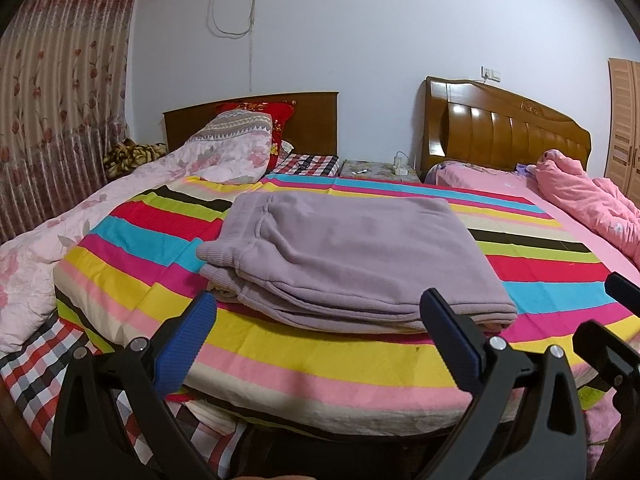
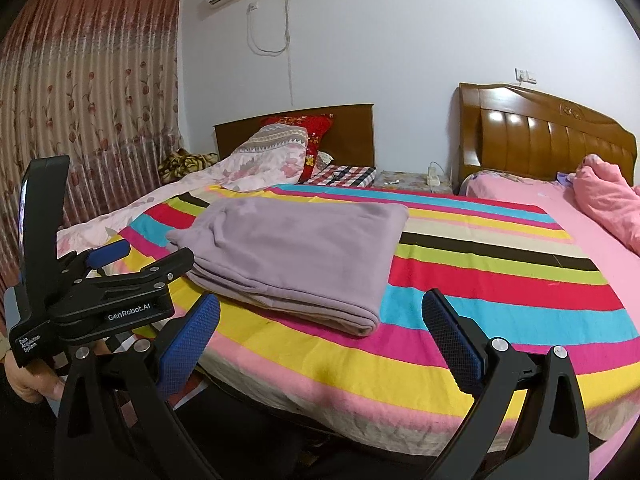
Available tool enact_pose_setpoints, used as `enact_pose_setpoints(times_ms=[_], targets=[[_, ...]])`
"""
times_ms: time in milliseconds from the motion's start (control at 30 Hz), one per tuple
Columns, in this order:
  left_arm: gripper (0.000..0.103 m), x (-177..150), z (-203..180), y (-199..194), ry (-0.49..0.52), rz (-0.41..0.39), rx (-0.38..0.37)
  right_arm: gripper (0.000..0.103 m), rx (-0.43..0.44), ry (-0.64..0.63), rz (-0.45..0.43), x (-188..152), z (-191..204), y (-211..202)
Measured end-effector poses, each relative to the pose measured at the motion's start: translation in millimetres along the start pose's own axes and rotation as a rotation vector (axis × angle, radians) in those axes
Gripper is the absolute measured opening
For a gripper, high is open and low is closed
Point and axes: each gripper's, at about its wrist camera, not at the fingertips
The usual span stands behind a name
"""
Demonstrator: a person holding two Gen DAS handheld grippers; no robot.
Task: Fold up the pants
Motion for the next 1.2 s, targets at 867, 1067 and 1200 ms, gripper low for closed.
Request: enact_pose_setpoints(times_ms=[867,1067,1200], targets=[[0.101,-1.6,1.8,2.6,0.002,0.011,-0.008,0.098,-0.005,0.031,0.017,-0.9,-4.8,0.3],[0.102,-1.6,1.5,2.5,0.002,0.012,-0.008,0.098,-0.005,0.040,0.022,-2.4,-4.8,1.6],[0.102,-1.7,1.6,2.4,0.002,0.013,-0.008,0.098,-0.004,0.042,0.022,-2.9,-4.8,1.6]])
Point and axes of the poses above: each gripper's, at about its wrist camera, not at the fingertips, and y roughly the way its jaws point, z to its left, x to its top, and after that the axes turned 2 degrees about -z, right-handed
